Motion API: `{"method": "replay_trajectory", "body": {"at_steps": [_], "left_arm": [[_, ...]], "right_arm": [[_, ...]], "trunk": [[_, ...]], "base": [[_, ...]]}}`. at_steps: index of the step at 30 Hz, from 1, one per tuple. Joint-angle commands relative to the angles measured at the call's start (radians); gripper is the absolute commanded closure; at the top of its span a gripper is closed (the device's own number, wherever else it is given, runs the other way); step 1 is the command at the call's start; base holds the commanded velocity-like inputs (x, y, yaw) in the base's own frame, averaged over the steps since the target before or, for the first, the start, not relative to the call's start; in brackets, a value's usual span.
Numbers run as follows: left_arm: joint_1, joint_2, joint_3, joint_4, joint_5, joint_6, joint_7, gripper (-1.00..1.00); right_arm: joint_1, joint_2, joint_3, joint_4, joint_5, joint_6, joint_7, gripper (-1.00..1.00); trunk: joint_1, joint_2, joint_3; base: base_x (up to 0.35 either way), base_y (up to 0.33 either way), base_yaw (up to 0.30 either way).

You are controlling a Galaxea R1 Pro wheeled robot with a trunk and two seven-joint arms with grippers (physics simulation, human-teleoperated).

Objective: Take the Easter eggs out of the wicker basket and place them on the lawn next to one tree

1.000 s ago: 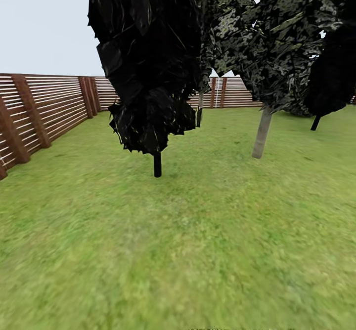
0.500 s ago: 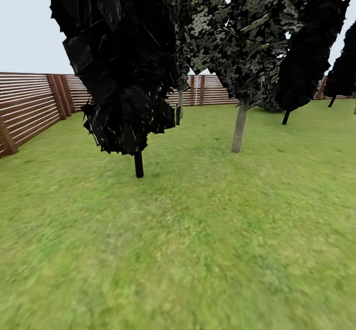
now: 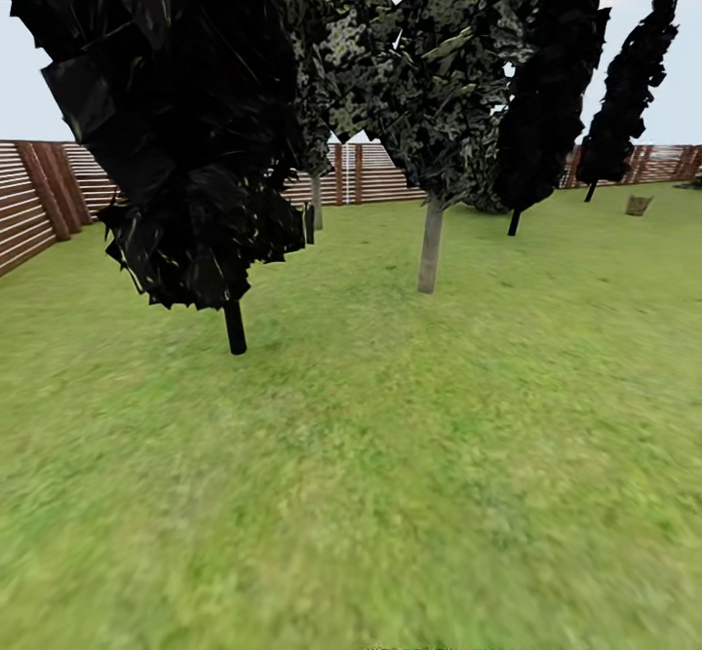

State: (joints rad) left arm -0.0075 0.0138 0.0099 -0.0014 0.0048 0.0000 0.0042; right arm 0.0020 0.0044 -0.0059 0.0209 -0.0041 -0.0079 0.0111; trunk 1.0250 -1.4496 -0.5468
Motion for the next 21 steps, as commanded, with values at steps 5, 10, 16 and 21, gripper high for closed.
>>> {"method": "replay_trajectory", "body": {"at_steps": [5, 10, 16, 21], "left_arm": [[0.000, 0.000, 0.001, 0.000, 0.000, 0.000, 0.000, -1.00], [0.000, 0.000, 0.001, 0.000, 0.001, 0.000, 0.000, -1.00], [0.000, 0.000, 0.001, 0.000, 0.001, 0.000, 0.000, -1.00], [0.000, 0.000, 0.001, 0.000, 0.001, 0.000, 0.000, -1.00]], "right_arm": [[0.000, 0.002, -0.001, 0.001, 0.000, 0.000, 0.001, -1.00], [0.000, 0.006, -0.002, 0.001, 0.000, -0.001, 0.001, -1.00], [0.000, 0.009, -0.001, 0.001, 0.000, -0.001, 0.001, -1.00], [0.000, 0.009, -0.002, 0.002, 0.000, -0.001, 0.001, -1.00]], "trunk": [[0.000, 0.000, -0.004], [0.000, 0.000, -0.008], [0.000, 0.000, -0.012], [0.000, 0.000, -0.016]], "base": [[0.000, 0.000, -0.268], [0.000, 0.000, -0.268], [0.000, 0.000, -0.268], [0.000, 0.000, -0.268]]}}
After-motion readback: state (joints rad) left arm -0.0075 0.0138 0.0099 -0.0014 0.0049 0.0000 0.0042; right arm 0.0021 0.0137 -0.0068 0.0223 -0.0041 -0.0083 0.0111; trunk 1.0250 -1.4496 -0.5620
